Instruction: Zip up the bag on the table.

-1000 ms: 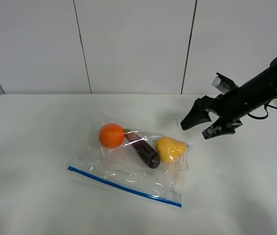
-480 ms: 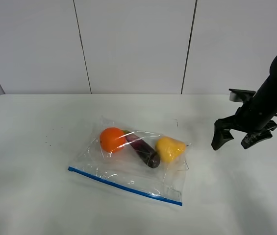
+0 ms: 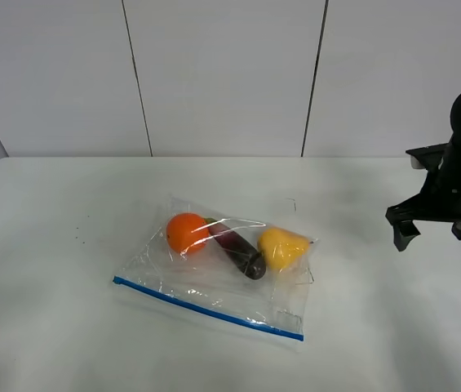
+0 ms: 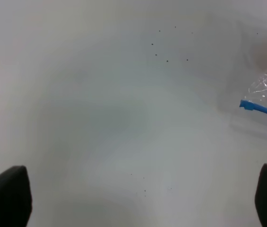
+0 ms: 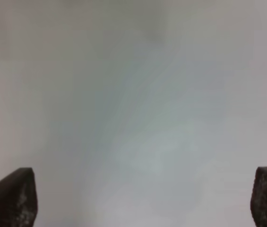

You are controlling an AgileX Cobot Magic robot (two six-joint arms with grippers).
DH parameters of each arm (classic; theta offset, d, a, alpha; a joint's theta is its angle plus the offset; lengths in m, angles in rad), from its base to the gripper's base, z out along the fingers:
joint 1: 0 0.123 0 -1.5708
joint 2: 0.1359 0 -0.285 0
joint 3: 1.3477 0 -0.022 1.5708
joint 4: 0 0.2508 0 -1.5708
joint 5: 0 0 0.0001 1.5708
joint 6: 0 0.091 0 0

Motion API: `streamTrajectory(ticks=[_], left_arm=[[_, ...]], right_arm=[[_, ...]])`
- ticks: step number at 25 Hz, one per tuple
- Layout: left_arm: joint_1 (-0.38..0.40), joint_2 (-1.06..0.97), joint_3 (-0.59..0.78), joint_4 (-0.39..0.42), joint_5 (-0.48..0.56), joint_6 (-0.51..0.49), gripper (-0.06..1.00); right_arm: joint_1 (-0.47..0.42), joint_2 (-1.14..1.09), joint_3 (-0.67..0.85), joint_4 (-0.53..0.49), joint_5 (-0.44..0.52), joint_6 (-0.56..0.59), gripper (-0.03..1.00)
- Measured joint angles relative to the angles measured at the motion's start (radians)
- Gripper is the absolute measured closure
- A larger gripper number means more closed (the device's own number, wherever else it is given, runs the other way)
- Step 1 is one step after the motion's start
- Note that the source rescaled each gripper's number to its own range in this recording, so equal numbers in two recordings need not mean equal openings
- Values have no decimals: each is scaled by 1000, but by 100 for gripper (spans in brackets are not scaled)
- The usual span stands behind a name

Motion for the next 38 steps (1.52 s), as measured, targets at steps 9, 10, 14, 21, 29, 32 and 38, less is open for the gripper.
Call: streamTrajectory(ticks=[9,10,14,21,29,32,38], left_arm=[[0,0,0,0,0,0,-4],[0,0,0,0,0,0,-4],[0,0,0,0,0,0,-4],[0,0,0,0,0,0,-4],[0,0,0,0,0,0,-4],[0,0,0,0,0,0,-4],[0,0,0,0,0,0,-4]], right_arm=[[-1,-57,0,-125,-22,112,-3],[-1,-57,0,-125,-23,85,-2],[-1,-57,0,-125,-22,19,7],[-1,-57,0,-125,-44,8,9],[-1,-57,0,-15,-33,-21,9],[-1,-77,9,18,-16,-44,9],[-1,-224,78,34,-77,-84,9]])
